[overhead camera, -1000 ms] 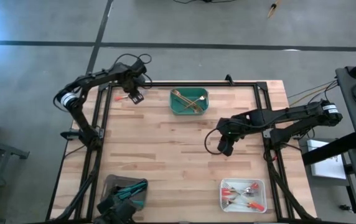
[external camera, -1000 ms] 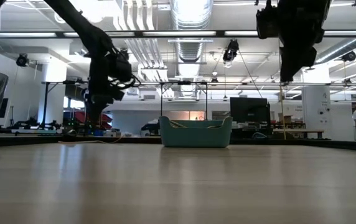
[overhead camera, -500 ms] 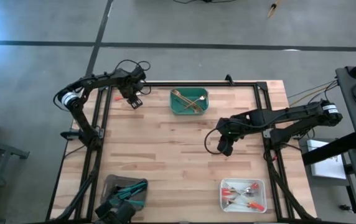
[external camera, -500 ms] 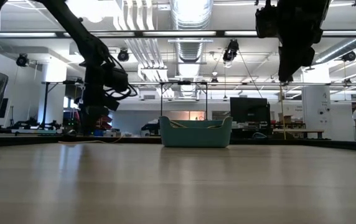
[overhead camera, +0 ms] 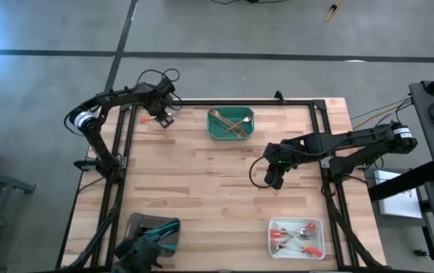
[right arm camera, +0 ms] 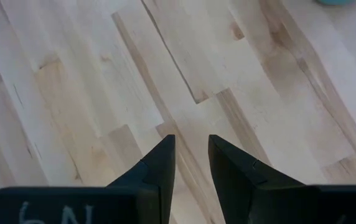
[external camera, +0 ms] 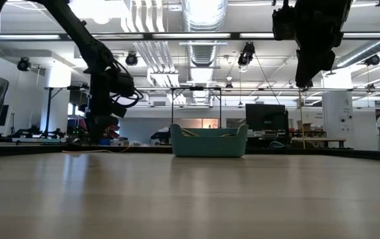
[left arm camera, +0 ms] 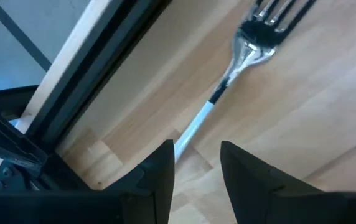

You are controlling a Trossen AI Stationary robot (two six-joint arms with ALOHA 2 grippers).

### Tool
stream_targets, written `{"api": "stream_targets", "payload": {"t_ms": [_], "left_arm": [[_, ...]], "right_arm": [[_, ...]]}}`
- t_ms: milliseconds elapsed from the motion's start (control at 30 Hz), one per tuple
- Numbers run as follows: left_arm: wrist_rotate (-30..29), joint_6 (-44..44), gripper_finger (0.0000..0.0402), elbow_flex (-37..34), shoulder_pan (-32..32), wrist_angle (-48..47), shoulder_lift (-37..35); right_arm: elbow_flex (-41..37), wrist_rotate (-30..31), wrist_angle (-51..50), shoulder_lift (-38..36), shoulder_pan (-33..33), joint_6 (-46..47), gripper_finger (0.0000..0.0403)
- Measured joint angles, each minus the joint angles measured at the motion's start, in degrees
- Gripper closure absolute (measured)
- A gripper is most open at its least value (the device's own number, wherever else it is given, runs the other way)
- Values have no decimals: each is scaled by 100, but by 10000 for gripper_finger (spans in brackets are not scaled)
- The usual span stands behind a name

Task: Sort silverware by color (type)
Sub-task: Put the orange fork into the white bin

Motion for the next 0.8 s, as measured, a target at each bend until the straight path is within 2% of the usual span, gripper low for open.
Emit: {"api": "stream_targets", "payload": {"t_ms": [433,600,800], "left_arm": [[52,-2,288,482,120,-170,331],[412,17,288,884,122,-800,511],[936,101,288,1028,81,-840,444]], "right_arm": [[0,94,0,0,6,5,314],[0,94,0,0,6,22,314],[0,98,0,0,5,5,314]]}}
